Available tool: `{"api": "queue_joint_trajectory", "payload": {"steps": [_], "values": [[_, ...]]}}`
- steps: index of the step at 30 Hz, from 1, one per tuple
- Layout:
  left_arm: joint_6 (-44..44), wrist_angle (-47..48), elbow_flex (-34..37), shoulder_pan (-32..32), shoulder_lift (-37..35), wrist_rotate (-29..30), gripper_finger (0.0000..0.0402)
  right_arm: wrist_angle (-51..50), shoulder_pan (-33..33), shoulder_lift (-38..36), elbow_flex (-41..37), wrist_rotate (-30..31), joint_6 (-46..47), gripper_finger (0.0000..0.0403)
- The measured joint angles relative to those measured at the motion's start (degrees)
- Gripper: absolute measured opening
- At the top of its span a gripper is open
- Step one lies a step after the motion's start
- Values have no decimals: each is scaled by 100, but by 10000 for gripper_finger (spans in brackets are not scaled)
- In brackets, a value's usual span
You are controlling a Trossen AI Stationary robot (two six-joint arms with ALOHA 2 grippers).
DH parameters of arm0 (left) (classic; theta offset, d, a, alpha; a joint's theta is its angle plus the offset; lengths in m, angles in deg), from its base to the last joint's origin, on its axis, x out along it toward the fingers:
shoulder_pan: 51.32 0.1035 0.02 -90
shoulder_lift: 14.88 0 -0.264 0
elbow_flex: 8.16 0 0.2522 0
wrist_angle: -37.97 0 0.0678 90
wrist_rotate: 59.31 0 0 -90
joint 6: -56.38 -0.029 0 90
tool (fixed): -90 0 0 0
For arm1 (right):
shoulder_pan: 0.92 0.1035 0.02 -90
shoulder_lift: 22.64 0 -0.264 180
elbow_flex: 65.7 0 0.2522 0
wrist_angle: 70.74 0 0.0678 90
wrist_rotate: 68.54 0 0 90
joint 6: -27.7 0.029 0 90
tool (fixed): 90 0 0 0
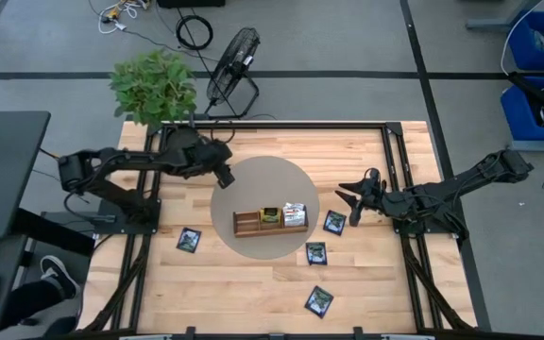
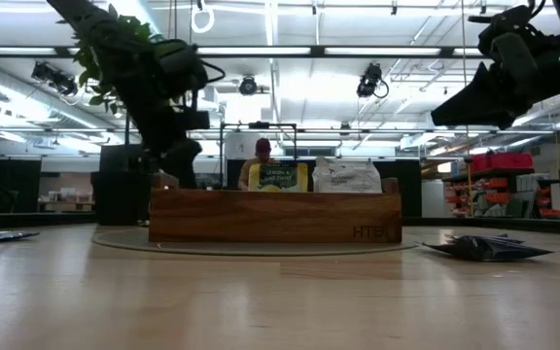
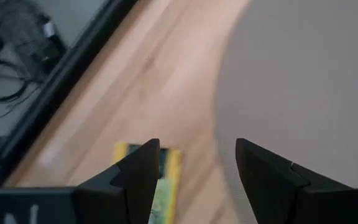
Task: Pick & Place Tea
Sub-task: Put the yellow tea bag into the middle section of the wooden organizer
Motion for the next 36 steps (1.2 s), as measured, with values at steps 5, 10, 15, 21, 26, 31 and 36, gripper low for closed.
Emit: {"api": "queue_joint_trajectory", "payload": {"steps": [5, 10, 15, 21, 26, 31, 36], "values": [[-195, 287, -512, 160, 476, 68, 218, -7, 0, 0, 0, 3, 287, 126], [-186, 432, -704, 402, 996, 72, 218, -20, 0, 0, 0, 94, 391, 126], [-101, 727, -695, 697, 1449, 155, 218, -57, 0, 0, 0, 107, 354, 126], [-74, 638, -700, 796, 1522, 177, 218, -66, 0, 0, 0, 151, 270, 126], [-59, 603, -700, 708, 1522, 24, 218, -162, 0, 0, 0, 151, 325, 126], [81, 698, -792, 495, 1539, -114, 218, -224, 0, 0, 0, 151, 334, 126], [-28, 804, -954, 416, 1537, -30, 218, -240, 0, 0, 0, 151, 375, 126]]}}
